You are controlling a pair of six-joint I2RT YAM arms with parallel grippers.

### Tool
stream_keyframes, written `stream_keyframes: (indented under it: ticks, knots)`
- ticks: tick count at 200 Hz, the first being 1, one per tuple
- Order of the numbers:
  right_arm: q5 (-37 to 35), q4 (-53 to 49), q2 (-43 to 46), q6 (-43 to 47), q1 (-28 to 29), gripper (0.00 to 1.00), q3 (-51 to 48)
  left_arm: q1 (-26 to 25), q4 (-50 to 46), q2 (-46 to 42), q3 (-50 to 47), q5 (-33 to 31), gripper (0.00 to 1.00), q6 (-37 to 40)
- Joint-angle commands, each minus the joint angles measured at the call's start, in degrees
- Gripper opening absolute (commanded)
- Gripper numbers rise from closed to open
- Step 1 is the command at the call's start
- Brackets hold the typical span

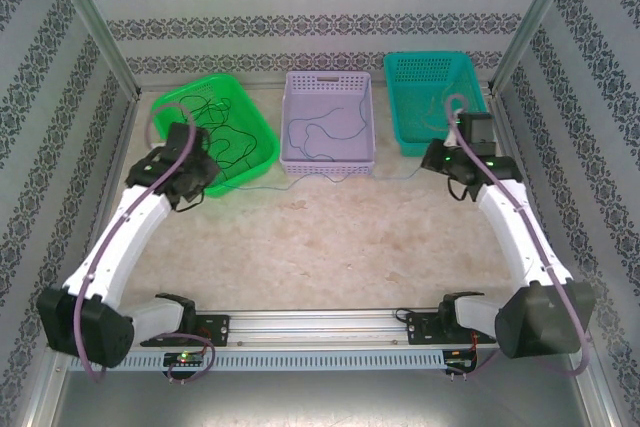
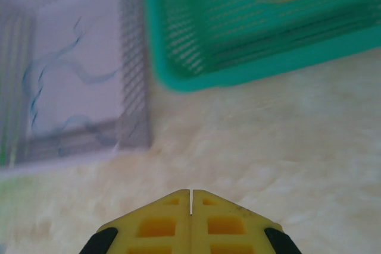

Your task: Untangle the cables

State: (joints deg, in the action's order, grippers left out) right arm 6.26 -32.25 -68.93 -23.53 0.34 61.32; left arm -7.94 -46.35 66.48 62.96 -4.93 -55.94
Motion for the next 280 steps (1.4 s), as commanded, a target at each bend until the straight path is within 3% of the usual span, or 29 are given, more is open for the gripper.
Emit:
stream_keyframes:
  ticks: [1, 83, 102, 126, 160, 179, 206, 234, 280]
  knots:
    - [-2.3, 0.3, -0.5, -7.9, -4.1, 0.00, 0.5, 6.1, -2.5, -2.4, -4.1, 1.9, 0.00, -8.1]
    - [1.3, 7.5, -5.7, -28.8, -10.8, 0.00, 0.7, 9.8, -1.7, -4.4, -5.0, 3.8, 0.00, -12.4]
    - [3.2, 9.5, -7.5, -26.5, -10.0, 0.00, 3.5, 9.7, 0.2, -3.3, -4.0, 7.0, 0.00, -10.8]
    - [2.7, 8.0, -13.0, -17.6, -3.1, 0.00, 14.7, 5.3, 8.8, 0.5, -2.2, 13.7, 0.00, -9.4]
    - [3.9, 9.1, -26.2, -15.7, 2.6, 0.00, 32.1, -8.8, 13.0, 11.6, 7.6, 11.5, 0.00, -9.9]
    - [5.4, 7.0, -36.0, -15.2, 4.1, 0.00, 44.5, -13.5, 15.9, 19.3, 13.5, 10.6, 0.00, -11.4]
    - [9.8, 5.0, -50.0, -14.7, 6.4, 0.00, 62.3, -16.0, 20.1, 30.6, 23.8, 11.2, 0.00, -12.1]
    - [9.6, -0.4, -61.9, -14.0, 8.6, 0.00, 79.2, -16.3, 20.5, 43.1, 38.2, 12.5, 0.00, -10.8]
    - [9.0, 0.7, -70.5, -16.1, 10.3, 0.00, 86.6, -15.8, 14.0, 61.0, 62.0, 12.5, 0.00, -7.5]
